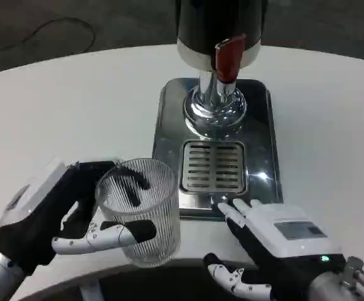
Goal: Grasp the cup under the faucet to collect the drink, then remove the cup.
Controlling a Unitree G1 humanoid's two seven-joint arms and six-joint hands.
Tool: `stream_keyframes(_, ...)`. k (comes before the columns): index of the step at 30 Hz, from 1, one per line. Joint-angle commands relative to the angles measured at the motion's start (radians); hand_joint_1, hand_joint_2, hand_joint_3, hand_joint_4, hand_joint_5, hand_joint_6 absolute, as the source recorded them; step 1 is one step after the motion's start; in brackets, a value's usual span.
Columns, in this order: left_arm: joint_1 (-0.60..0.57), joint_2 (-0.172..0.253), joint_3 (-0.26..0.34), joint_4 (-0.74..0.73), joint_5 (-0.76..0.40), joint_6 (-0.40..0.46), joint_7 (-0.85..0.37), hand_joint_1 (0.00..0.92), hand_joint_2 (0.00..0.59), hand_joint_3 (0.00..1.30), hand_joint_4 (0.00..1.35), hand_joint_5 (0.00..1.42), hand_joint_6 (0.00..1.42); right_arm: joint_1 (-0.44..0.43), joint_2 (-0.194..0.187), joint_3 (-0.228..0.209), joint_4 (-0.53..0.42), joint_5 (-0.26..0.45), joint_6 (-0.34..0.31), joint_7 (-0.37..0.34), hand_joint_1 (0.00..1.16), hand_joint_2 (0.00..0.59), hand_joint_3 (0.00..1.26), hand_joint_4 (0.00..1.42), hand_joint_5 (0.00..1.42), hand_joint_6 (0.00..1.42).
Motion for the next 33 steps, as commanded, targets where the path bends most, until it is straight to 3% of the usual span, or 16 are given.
stream_keyframes(1, 0.010, -0.005, 0.000, -0.020, -0.005, -0.028, -0.003, 0.481, 0.197, 1.04, 1.20, 1.40, 1.42, 0.019, 0.005, -0.001, -0.022, -0.009, -0.004, 0.010, 0.16, 0.439, 0.05, 0.00, 0.00, 0.00)
stream_keyframes(18, 0.011, -0.012, -0.004, -0.025, 0.005, -0.025, 0.006, 0.481, 0.197, 1.04, 1.20, 1.39, 1.42, 0.026, 0.017, -0.004, -0.035, -0.019, -0.004, 0.012, 0.16, 0.439, 0.05, 0.00, 0.00, 0.00)
stream_keyframes(27, -0.021, -0.049, 0.018, -0.004, 0.055, -0.001, 0.063, 0.481, 0.196, 1.04, 1.20, 1.39, 1.42, 0.029, 0.047, -0.017, -0.052, -0.043, 0.008, 0.011, 0.16, 0.439, 0.05, 0.00, 0.00, 0.00)
stream_keyframes(33, -0.076, -0.052, -0.005, 0.065, 0.098, -0.013, 0.082, 0.481, 0.196, 1.04, 1.20, 1.39, 1.42, 0.063, 0.063, -0.030, -0.094, -0.059, 0.011, 0.014, 0.16, 0.432, 0.05, 0.00, 0.00, 0.00)
